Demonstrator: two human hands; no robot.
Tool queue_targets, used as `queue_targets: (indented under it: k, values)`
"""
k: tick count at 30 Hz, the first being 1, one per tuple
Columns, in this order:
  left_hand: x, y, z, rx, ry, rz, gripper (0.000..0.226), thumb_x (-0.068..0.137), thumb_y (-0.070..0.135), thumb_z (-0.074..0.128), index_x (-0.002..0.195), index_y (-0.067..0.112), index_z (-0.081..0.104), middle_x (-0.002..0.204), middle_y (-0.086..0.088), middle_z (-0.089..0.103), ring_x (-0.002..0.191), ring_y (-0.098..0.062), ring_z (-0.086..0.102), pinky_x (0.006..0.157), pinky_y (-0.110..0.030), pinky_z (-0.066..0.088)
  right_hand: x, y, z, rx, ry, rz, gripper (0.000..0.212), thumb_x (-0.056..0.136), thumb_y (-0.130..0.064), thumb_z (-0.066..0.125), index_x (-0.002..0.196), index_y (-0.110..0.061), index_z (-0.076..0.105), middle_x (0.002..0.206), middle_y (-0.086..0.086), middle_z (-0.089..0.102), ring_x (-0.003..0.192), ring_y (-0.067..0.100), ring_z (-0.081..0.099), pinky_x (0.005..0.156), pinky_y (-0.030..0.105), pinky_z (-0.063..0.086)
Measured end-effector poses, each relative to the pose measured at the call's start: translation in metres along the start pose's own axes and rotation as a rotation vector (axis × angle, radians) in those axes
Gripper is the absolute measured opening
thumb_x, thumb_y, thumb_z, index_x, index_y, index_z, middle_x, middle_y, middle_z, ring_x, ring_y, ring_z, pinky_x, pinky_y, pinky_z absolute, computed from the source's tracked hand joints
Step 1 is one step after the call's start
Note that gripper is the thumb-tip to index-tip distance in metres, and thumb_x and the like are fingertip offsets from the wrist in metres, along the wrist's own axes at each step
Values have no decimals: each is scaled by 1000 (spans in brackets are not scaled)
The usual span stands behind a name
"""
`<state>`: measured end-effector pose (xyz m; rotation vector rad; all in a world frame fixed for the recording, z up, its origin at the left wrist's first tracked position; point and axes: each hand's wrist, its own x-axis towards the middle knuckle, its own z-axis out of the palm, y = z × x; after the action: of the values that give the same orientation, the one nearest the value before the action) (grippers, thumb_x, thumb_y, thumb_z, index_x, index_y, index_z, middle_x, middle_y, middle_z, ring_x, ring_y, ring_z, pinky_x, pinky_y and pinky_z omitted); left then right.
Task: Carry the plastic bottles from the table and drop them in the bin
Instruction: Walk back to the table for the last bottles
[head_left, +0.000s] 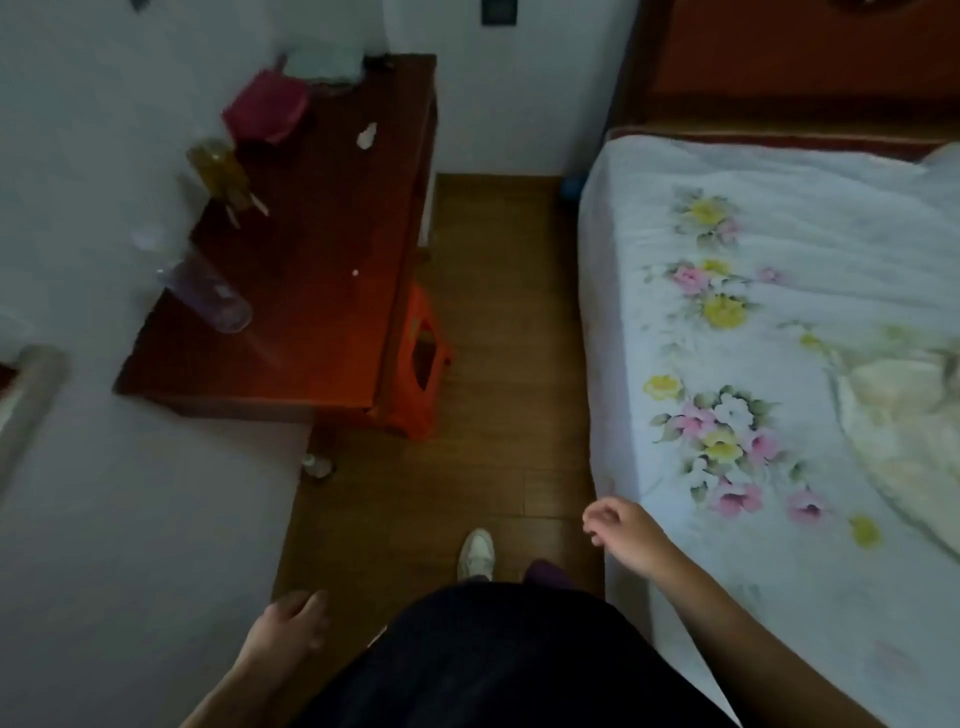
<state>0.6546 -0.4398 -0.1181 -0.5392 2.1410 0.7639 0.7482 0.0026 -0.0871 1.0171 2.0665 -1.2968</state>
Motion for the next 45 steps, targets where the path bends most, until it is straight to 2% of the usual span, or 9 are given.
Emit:
queue_targets:
  k: [5,8,15,22,29,32,35,41,45]
  values:
    - [38,158,3,218,-205,211,26,103,34,52,95,16,69,89,-10,74,77,-26,70,66,-32,49,6,24,-45,65,165,117,23,94,-23,60,95,-2,69,91,13,70,88,28,68,74,34,49]
    - [52,247,13,270,-266,320,31,101,42,51,96,19,70,93,-3,75,88,-26,73,75,-36,53,15,41,-66,133,187,216,16,93,-23,62,90,-9,67,88,14,73,80,30,71,71,42,54]
    - [85,394,39,267,-273,441,29,103,43,47,104,23,68,100,3,73,93,-18,71,90,-42,53,77,35,-124,237,199,301,18,94,-20,62,102,-5,68,90,8,74,74,21,70,63,25,48]
    - [119,437,44,170,-171,255,29,102,38,51,94,18,70,95,-4,76,86,-26,73,81,-39,53,197,-58,-219,182,112,168,21,95,-22,60,103,-4,68,95,13,75,72,17,69,62,25,51]
    - [125,442,40,13,-48,50,29,101,29,56,86,10,72,82,-12,75,77,-31,74,71,-35,51,291,-196,-298,26,-16,-55,19,92,-25,60,95,-8,68,94,13,72,89,28,70,80,41,55]
    - [139,451,36,-35,-12,-20,27,100,31,58,81,16,71,75,-7,72,69,-29,73,69,-36,51,329,-242,-316,14,-76,-81,17,94,-24,58,99,-12,69,94,7,71,86,20,68,77,34,53]
    - [158,477,33,-48,10,-30,23,98,29,61,80,20,72,73,-6,71,62,-28,70,67,-40,52,367,-278,-330,-41,-102,-110,20,96,-25,57,102,-10,69,91,0,68,77,10,65,65,20,45]
    - [209,563,19,-88,-18,1,25,100,33,55,90,19,73,88,-8,77,76,-29,75,74,-41,58,426,-308,-362,-91,-55,-68,17,91,-25,62,78,-14,66,88,17,72,74,24,66,69,34,49]
    - [241,643,0,-151,-23,36,26,101,33,55,92,15,71,91,-7,77,72,-24,72,64,-31,49,456,-321,-393,-162,-46,-37,12,95,-21,60,96,-10,66,93,13,74,78,24,70,68,31,49]
